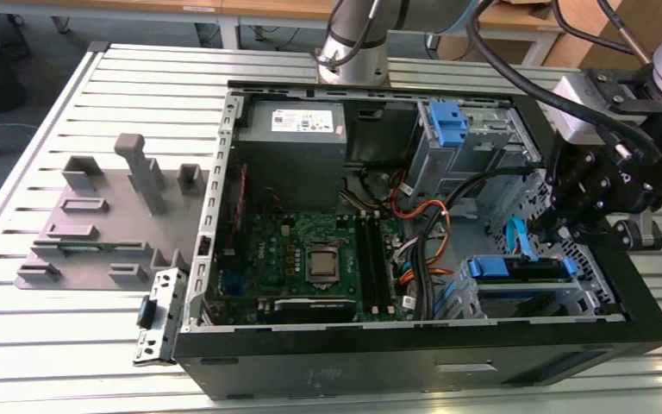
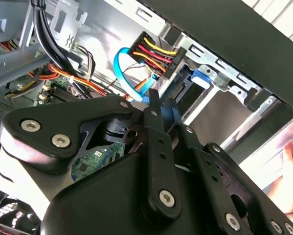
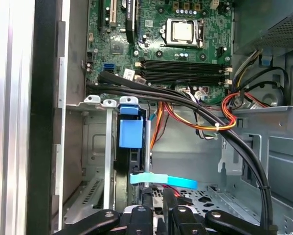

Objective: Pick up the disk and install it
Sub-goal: 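Insert the second disk wire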

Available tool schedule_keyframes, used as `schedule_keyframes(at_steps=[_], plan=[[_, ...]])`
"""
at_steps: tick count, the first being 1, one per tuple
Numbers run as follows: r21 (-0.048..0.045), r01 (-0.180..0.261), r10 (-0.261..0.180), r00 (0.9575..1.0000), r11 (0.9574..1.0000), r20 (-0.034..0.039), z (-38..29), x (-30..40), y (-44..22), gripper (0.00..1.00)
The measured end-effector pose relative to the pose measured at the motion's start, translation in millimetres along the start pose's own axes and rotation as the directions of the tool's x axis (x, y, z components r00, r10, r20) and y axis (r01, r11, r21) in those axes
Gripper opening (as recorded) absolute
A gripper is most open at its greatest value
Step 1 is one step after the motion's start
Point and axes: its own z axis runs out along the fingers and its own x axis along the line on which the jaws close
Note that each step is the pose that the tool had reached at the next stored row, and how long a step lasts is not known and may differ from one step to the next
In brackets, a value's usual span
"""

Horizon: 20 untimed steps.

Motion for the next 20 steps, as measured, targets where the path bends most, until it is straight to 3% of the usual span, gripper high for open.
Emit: schedule_keyframes(at_steps=[12, 17, 20], plan=[[-0.0003, 0.0, 0.0, 1.0, 1.0, 0.0, 0.0, -3.7, -13.4, 0.24], [-0.0052, 0.0, 0.0, 1.0, 1.0, 0.0, -0.6, -3.7, -19.2, 0.24], [-0.0055, 0.0, 0.0, 1.0, 1.0, 0.0001, -6.5, -4.0, -19.2, 0.24]])
